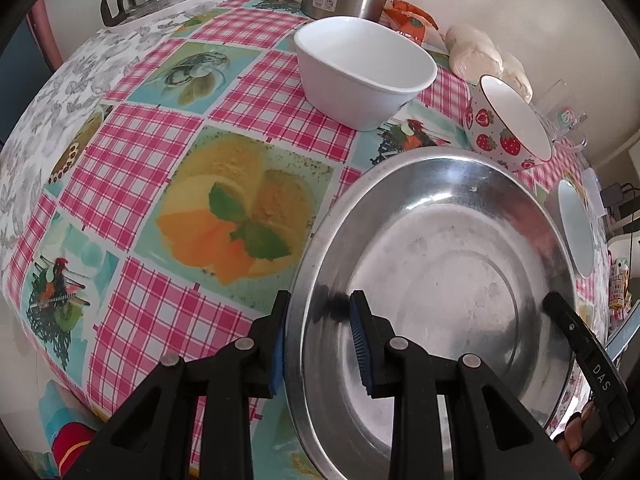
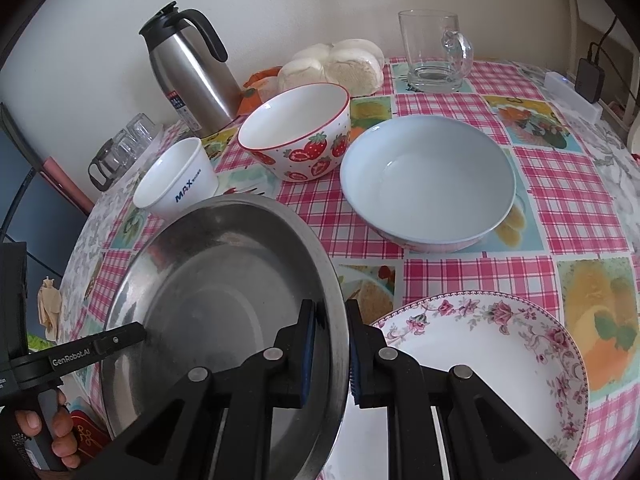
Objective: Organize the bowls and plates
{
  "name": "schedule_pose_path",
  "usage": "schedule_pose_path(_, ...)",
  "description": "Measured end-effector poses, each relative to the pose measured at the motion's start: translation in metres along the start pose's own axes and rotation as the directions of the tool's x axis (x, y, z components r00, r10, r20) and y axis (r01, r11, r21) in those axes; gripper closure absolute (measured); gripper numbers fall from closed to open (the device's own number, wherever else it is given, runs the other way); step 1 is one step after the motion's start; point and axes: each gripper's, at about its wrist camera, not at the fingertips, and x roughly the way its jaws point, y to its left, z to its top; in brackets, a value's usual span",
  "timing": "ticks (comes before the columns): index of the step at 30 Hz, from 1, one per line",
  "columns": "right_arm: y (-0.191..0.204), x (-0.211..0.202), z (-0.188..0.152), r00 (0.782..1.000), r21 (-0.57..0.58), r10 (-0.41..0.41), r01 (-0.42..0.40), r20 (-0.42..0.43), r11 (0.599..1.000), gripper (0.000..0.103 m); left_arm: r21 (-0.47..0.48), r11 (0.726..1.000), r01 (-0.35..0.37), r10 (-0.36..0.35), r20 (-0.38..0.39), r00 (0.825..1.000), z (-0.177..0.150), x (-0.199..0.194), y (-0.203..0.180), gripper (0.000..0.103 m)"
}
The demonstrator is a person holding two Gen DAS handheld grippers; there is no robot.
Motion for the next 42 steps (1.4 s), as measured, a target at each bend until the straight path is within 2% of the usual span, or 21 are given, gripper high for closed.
schedule_pose_path(8, 0.002, 0.000, -0.001, 1.000, -0.003, -0.013, 0.013, -0.001, 1.000, 0.086, 0.002, 1.000, 0.005, -0.005, 0.009, 1.000, 0.002, 0.001, 0.001, 0.073)
schedule_pose_path(18, 0.004, 0.004, 0.001, 1.000, 0.021, -0.009, 0.009, -0.001, 1.000, 0.085, 0.036, 0.999, 0.004, -0.006, 0.055, 0.998, 0.010, -0.001, 0.003, 0.073)
schedule_pose_path(26, 0.002, 0.005, 0.001, 1.000, 0.035, 0.003, -0.003, -0.003, 0.999, 0.085, 0.036, 0.999, 0.009, -0.011, 0.053, 0.999, 0.012, 0.001, 0.005, 0.073)
schedule_pose_path(27, 0.002, 0.006, 0.001, 1.000, 0.036, 0.004, -0.004, -0.005, 0.999, 0.084, 0.038, 0.999, 0.008, -0.011, 0.057, 0.998, 0.011, -0.001, 0.005, 0.072)
schedule_pose_path(28, 0.002, 0.006, 0.001, 1.000, 0.035, 0.010, -0.010, -0.008, 0.999, 0.077, 0.038, 0.999, 0.008, -0.010, 0.061, 0.998, 0.011, -0.002, 0.005, 0.072)
schedule_pose_path(30, 0.004, 0.006, 0.001, 1.000, 0.026, 0.012, -0.012, -0.004, 1.000, 0.071, 0.040, 0.999, 0.011, -0.014, 0.074, 0.997, 0.010, -0.006, 0.005, 0.071)
schedule_pose_path(32, 0.006, 0.005, 0.001, 1.000, 0.014, 0.003, -0.003, 0.003, 1.000, 0.066, 0.044, 0.999, 0.014, -0.018, 0.088, 0.996, 0.010, -0.009, 0.004, 0.062)
schedule_pose_path(34, 0.006, 0.004, 0.002, 1.000, 0.012, 0.008, -0.008, 0.011, 1.000, 0.057, 0.053, 0.999, 0.007, -0.013, 0.109, 0.994, 0.010, -0.013, 0.002, 0.059)
schedule_pose_path(36, 0.006, 0.002, 0.002, 1.000, 0.011, 0.011, -0.011, 0.019, 1.000, 0.052, 0.061, 0.998, 0.000, -0.008, 0.122, 0.992, 0.010, -0.016, 0.001, 0.056)
schedule_pose_path(38, 0.005, 0.001, 0.003, 0.999, 0.015, 0.012, -0.012, 0.031, 1.000, 0.047, 0.069, 0.998, -0.001, -0.008, 0.128, 0.992, 0.010, -0.017, -0.001, 0.045)
schedule_pose_path(40, 0.004, 0.000, 0.003, 0.999, 0.021, 0.010, -0.011, 0.042, 1.000, 0.038, 0.072, 0.997, -0.001, -0.008, 0.132, 0.991, 0.011, -0.017, -0.002, 0.041)
schedule_pose_path(42, 0.002, -0.002, 0.004, 0.999, 0.028, 0.010, -0.012, 0.053, 1.000, 0.036, 0.070, 0.998, -0.005, -0.005, 0.138, 0.990, 0.012, -0.018, -0.001, 0.040)
